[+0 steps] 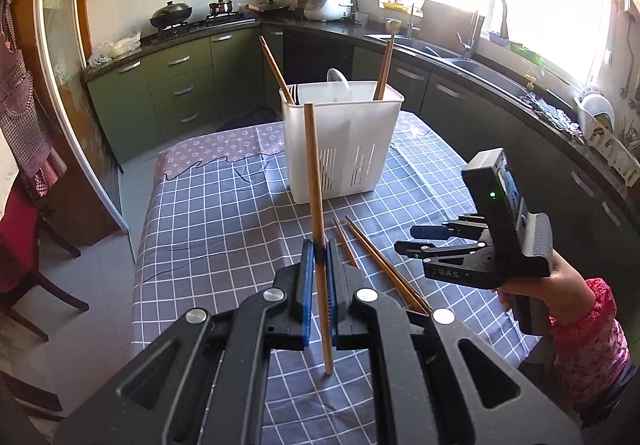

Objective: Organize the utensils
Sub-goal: 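Grasp a wooden chopstick with the right gripper while the left gripper holds its chopstick upright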

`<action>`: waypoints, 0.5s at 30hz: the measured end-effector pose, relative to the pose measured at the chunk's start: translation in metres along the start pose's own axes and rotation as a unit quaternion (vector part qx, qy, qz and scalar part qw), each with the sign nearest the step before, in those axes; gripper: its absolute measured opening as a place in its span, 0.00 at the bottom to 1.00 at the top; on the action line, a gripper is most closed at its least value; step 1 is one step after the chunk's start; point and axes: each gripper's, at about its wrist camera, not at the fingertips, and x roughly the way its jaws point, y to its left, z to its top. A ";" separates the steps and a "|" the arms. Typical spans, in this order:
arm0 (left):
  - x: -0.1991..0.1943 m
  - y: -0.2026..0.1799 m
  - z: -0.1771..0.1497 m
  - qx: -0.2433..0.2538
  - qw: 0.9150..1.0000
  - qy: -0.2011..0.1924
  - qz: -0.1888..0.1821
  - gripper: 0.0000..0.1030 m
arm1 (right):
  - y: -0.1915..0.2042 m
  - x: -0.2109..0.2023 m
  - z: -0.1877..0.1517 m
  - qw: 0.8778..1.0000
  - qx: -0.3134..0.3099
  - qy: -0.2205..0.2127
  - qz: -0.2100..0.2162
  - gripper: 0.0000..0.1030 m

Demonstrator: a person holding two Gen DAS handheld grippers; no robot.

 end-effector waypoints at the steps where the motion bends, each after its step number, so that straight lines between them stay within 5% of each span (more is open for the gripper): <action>1: -0.001 0.001 0.000 0.001 1.000 -0.001 0.001 0.06 | 0.002 0.003 0.003 1.000 -0.004 0.003 -0.002 0.32; 15: 0.002 0.000 0.000 0.006 1.000 0.001 -0.006 0.06 | 0.018 0.022 0.014 0.998 -0.040 0.019 -0.037 0.32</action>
